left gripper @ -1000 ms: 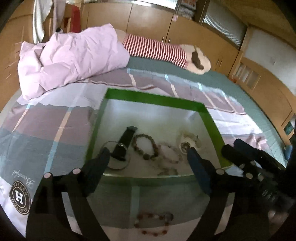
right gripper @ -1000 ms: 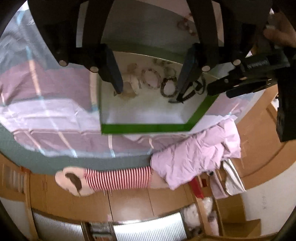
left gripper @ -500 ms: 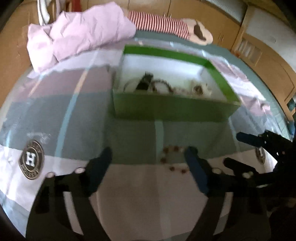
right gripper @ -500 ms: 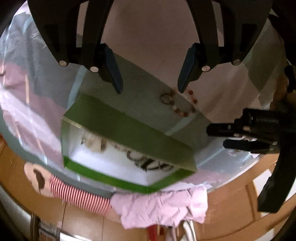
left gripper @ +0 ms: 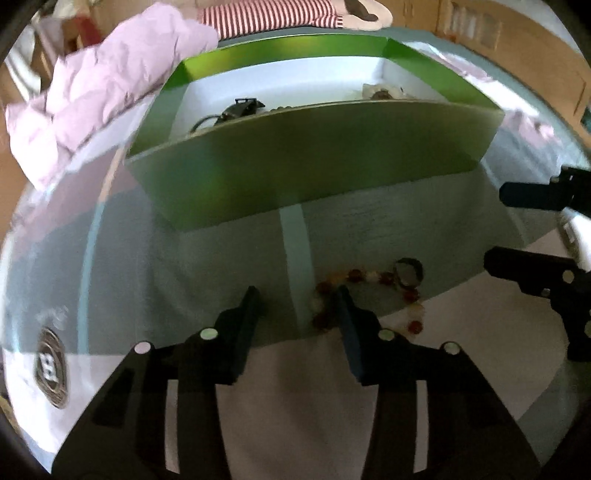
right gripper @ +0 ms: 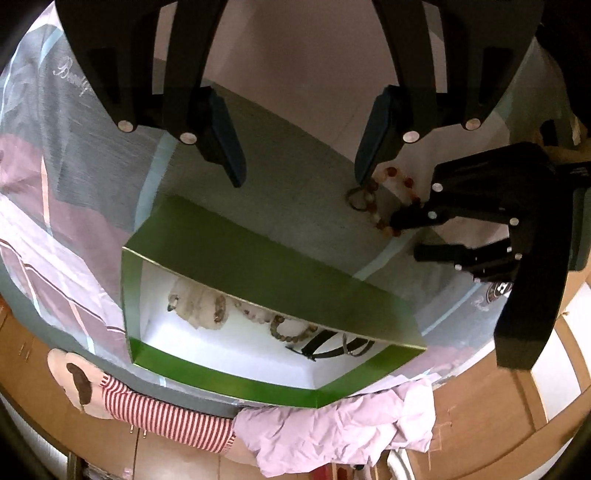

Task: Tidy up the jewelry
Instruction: 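Grasp the red-and-white bead bracelet with left gripper while right grasps the small black ring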

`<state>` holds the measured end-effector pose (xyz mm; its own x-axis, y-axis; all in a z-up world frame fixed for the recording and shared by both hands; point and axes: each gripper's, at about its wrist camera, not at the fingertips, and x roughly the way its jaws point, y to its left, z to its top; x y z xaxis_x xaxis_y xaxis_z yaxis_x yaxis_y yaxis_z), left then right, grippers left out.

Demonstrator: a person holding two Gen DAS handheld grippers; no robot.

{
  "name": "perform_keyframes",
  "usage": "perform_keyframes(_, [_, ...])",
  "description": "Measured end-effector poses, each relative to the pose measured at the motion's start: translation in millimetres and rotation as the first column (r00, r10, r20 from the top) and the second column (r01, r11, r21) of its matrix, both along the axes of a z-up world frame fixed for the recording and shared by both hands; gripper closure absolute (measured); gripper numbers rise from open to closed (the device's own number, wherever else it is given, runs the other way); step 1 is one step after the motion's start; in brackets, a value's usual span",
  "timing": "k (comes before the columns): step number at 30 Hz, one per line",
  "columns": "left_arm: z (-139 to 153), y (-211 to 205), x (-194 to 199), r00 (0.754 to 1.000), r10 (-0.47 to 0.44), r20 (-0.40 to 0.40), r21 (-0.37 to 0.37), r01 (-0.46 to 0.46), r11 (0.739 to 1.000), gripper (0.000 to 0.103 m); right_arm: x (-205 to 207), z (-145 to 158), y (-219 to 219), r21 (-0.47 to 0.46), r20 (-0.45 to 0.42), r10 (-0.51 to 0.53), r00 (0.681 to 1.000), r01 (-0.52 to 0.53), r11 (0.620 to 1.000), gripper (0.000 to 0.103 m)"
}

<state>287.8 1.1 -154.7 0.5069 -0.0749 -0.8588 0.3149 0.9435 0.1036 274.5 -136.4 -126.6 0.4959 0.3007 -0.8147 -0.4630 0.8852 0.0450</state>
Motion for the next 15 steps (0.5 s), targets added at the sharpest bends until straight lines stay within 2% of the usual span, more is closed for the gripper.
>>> perform_keyframes(3, [0,-4,-2,0.998,0.001,0.063,0.143,-0.01,0.99,0.061,-1,-4,7,-0.013,0.0,0.017,1.0,-0.017,1.0,0.043])
perform_keyframes(4, [-1,-3,-2,0.998,0.001,0.068,0.166,-0.013,0.986,0.071,0,-5,8,-0.016,0.0,0.023,1.0,-0.023,1.0,0.043])
perform_keyframes(5, [-2,-1,-2,0.998,-0.003,0.058,0.177,-0.007,0.984,0.076,0,-8,11,-0.024,0.001,0.032,0.999,-0.032,0.999,0.043])
perform_keyframes(7, [0,2,-1,0.999,-0.003,0.047,0.157,-0.004,0.988,0.094,-1,-11,16,-0.031,0.001,0.044,0.999,-0.044,0.999,0.043])
perform_keyframes(10, [1,5,-2,0.999,-0.006,0.045,0.153,-0.001,0.988,0.095,-3,-17,25,-0.042,0.013,0.067,0.998,-0.066,0.997,0.043])
perform_keyframes(15, [19,26,2,0.997,0.051,0.054,0.005,-0.051,0.999,0.095,-2,-24,37,-0.025,0.057,0.102,0.993,-0.101,0.995,0.043])
